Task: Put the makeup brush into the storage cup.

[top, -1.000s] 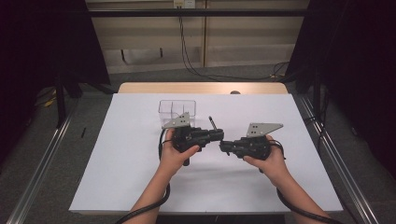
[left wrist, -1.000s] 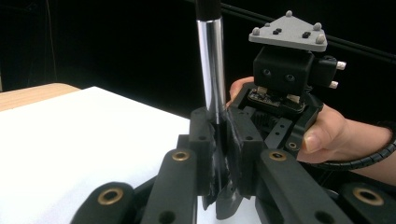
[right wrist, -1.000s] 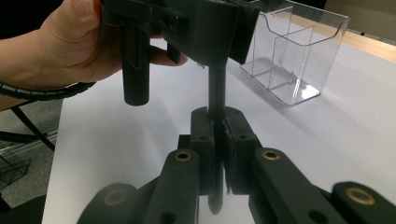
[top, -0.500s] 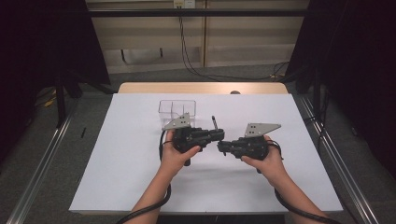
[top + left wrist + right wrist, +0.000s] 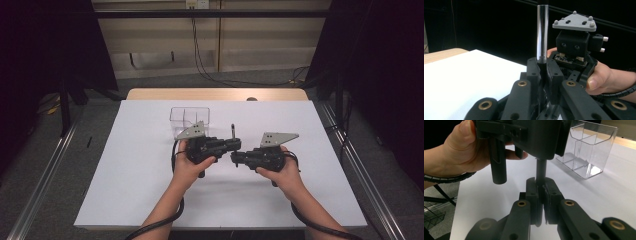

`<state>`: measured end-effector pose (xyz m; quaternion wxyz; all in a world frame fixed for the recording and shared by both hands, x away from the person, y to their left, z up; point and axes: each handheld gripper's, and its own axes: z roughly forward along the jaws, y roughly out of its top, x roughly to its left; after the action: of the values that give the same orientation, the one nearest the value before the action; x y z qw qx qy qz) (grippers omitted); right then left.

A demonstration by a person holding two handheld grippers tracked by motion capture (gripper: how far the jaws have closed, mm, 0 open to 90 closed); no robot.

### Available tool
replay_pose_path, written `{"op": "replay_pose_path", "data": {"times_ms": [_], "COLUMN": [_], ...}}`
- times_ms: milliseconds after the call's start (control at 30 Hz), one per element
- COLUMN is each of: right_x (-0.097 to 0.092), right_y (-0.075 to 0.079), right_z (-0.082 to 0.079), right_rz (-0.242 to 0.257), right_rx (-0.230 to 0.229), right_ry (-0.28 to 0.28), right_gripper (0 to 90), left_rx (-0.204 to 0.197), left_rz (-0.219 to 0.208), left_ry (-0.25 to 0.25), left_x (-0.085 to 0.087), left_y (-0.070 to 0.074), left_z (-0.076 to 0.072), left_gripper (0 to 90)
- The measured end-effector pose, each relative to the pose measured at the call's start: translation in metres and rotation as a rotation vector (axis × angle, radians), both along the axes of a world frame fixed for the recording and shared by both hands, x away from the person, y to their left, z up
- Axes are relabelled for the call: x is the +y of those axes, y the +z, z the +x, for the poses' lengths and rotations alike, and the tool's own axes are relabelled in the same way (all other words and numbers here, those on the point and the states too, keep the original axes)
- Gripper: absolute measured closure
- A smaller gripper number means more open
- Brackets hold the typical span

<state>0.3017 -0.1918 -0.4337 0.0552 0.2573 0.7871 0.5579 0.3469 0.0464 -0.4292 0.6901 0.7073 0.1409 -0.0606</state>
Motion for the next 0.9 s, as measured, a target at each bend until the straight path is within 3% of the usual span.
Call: {"op": "replay_pose_path", "data": {"times_ms": [300,900], "right_x": [0.0,-0.018], "right_y": [0.0,0.004], "right_z": [-0.002,-0.007], "right_rz": [-0.004,0.043], "right_rx": [-0.001,-0.033], "right_ry": [0.0,-0.03], "right_gripper": [77.6,42.4], "left_rx": [-0.003,-0.028], "left_rz": [0.01,0.034], "left_ry": [0.004,0.028], "left_x": [0.001,0.01], "left_y": [0.002,0.007], "left_z": [-0.001,-0.001], "left_gripper": [83.5,83.5]}}
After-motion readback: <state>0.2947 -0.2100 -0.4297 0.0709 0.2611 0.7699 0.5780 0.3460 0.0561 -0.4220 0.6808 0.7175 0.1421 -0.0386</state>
